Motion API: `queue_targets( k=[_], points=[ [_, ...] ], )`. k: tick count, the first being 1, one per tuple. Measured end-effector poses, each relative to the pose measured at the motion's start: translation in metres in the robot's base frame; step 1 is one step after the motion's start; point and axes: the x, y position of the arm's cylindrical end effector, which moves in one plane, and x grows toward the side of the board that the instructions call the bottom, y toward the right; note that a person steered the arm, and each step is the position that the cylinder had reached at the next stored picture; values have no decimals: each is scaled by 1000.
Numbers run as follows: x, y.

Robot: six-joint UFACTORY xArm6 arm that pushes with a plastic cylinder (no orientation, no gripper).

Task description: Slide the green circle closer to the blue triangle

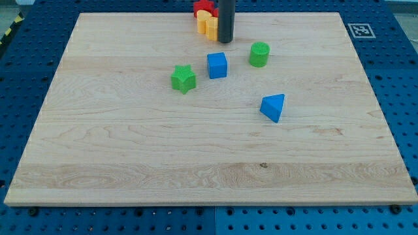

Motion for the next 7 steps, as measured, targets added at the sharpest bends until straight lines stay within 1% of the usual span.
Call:
queue_targets(
  k=[1, 2, 3, 5, 6, 7],
  points=[
    [0, 0],
    [16, 2],
    [32, 22],
    [37, 53],
    [64, 65],
    [105, 79]
  ],
)
